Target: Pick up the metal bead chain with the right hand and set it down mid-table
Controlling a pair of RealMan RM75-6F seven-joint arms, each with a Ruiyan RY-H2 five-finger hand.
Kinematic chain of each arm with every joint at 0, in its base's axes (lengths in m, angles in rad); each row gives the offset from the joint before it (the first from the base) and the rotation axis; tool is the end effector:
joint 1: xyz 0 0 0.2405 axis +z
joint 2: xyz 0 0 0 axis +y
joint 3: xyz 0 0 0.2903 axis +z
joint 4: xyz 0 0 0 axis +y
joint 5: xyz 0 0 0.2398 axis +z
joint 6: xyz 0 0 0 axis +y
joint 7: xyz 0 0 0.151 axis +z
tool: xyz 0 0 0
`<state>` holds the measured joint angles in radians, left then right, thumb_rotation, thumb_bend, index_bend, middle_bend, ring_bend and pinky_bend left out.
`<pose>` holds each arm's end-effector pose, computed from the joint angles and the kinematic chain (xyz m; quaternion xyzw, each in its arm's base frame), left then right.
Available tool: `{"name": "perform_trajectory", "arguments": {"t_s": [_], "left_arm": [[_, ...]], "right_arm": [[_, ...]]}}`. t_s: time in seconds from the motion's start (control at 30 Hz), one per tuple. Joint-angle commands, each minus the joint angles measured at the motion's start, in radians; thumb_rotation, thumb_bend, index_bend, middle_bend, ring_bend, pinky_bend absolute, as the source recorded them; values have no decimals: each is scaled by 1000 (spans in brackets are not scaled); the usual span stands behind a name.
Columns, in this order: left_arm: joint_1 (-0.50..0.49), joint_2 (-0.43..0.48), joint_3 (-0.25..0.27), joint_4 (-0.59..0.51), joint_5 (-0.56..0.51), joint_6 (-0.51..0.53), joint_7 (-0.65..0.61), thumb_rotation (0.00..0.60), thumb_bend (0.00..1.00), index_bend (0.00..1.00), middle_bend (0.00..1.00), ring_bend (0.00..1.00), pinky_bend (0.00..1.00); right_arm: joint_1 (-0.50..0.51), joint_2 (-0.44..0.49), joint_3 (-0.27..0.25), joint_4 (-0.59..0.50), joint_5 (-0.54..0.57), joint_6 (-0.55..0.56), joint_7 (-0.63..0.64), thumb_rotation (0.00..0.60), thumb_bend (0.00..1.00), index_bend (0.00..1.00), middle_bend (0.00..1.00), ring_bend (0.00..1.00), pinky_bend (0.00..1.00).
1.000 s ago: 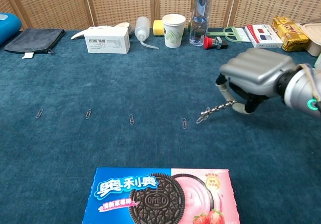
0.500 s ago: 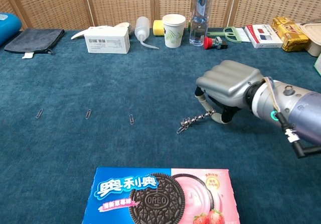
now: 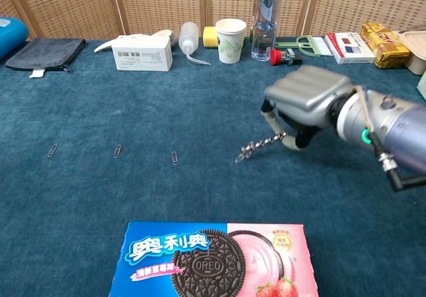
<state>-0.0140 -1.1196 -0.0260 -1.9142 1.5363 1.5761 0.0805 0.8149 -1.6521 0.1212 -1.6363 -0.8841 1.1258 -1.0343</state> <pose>-0.2882 0.1608 0.1336 -0.5339 -0.4459 -0.4559 0.5553 -0.1240 -0.3386 -0.0823 0.8138 -0.2207 0.2491 0.4764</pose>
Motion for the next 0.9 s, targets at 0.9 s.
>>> {"name": "perform_trajectory", "arguments": {"t_s": [0.9], "left_arm": [[3, -35, 14, -15, 2, -14, 73, 600, 392, 250, 328, 251, 389]], "right_arm": [[122, -33, 177, 307, 300, -61, 79, 600, 513, 599, 765, 876, 710]]}}
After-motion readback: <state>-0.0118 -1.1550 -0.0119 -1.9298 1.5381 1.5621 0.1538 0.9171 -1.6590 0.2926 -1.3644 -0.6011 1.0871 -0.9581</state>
